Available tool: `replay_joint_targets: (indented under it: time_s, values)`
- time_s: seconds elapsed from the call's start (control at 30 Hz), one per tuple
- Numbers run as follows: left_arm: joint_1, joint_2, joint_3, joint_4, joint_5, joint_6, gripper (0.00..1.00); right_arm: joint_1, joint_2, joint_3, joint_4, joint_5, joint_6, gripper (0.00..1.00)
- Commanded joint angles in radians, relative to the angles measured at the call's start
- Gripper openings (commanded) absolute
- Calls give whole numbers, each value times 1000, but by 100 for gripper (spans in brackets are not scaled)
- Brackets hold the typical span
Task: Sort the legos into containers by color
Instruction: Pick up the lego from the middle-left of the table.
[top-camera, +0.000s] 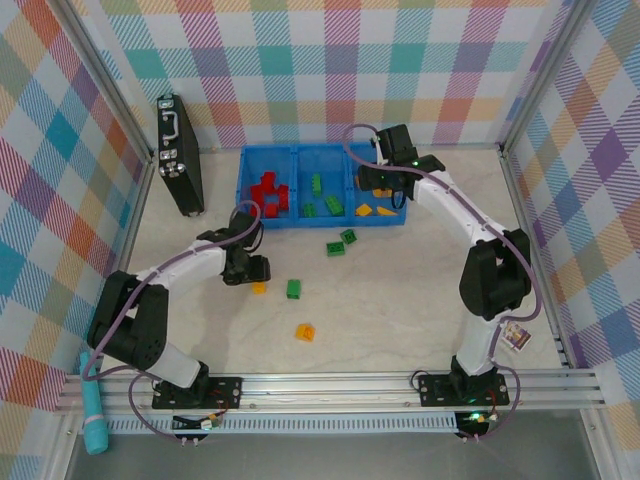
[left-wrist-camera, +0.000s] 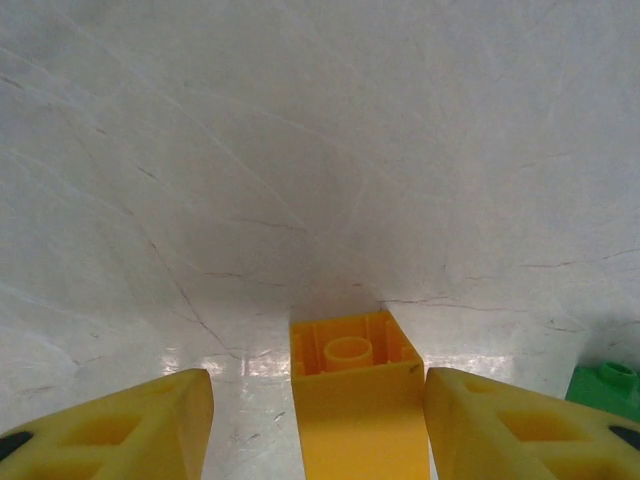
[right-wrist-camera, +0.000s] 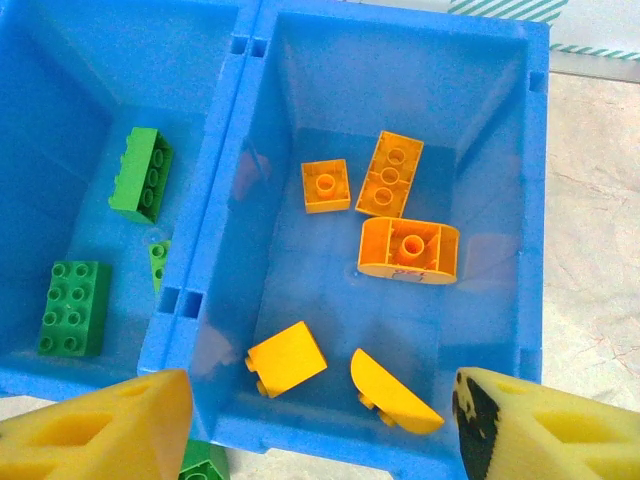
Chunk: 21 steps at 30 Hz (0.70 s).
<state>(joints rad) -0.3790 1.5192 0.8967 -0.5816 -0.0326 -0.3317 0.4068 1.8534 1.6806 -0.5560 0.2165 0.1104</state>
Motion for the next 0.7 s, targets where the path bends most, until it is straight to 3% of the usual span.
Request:
replay_joint_targets:
  time_s: [0.0, 0.1, 0.23, 0.67]
  values:
    - [-22, 28, -13, 10, 10, -23, 57, 1, -28, 8, -1, 13, -24, 71]
    - [-38, 48, -18, 3, 2, -27, 55, 1, -34, 5, 1, 18, -25, 71]
    - [-44, 62, -38, 20, 17, -39, 44, 2, -48, -11, 11, 17, -22, 71]
    - [-57, 35, -7, -23, 36, -44, 31, -1, -85, -69, 25, 42, -31, 72]
